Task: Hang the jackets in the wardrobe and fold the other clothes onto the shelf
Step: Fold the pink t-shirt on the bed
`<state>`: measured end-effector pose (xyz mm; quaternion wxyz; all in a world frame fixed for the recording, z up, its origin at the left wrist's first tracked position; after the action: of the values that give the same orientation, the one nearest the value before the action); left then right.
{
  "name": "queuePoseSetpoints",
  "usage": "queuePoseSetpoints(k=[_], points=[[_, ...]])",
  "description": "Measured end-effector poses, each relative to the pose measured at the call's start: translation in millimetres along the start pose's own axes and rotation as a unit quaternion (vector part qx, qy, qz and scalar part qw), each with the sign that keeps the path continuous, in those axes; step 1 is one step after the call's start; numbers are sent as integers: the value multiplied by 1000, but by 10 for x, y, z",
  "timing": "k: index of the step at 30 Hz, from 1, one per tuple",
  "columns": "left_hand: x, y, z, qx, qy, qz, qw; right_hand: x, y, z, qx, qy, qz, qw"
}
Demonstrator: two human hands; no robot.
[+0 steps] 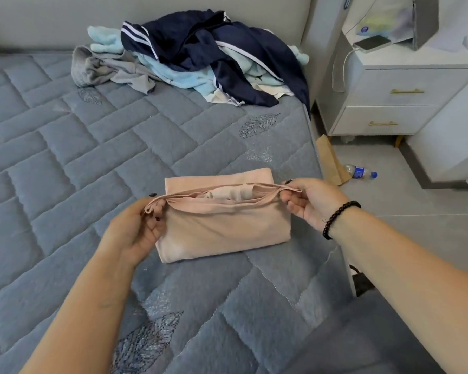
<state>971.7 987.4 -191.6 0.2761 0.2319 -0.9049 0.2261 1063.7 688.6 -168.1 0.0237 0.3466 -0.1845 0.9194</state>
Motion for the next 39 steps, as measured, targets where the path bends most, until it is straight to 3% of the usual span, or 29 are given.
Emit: queuePoseSetpoints(k=[8,11,13,15,17,25,30,36,37,39], points=[[-727,-83,-143,-21,32,-49,998,-910,-306,23,35,-24,-44,998],[-756,30,-102,-52,-27,-110,992,-1073,-309,-15,91,23,-28,995],[-593,171,-36,-126,-94,-185,970,-1065,-205,-34,162,85,-39,982],[-337,314,65,-230,-139,-274,923,-974,-54,-62,206,140,-70,966],[-143,345,242,-291,-157,-307,892,-842,59,-113,228,178,-96,952],[82,312,412,-372,-179,-319,853,-496,251,-482,329,232,-138,905],[196,308,213,-353,-217,-362,835,-583,190,-377,384,242,-89,887],[-140,369,220,-507,-81,-308,801,-596,261,-331,413,249,-95,871],[-102,327,132,-529,-107,-316,781,-558,225,-296,439,270,-106,851],[47,102,-93,-578,-205,-329,718,-385,30,-146,524,383,-118,751]])
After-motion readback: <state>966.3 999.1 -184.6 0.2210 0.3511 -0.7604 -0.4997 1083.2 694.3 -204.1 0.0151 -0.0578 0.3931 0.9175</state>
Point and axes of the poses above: each hand's wrist, its own x-axis away from the middle knuckle, its own y-axis out of the back of the hand, z = x × y, the point moved 10 cm from there along -x, towards the middle knuckle, and after that the axes turned 10 degrees about -x, right-handed, at the moved point
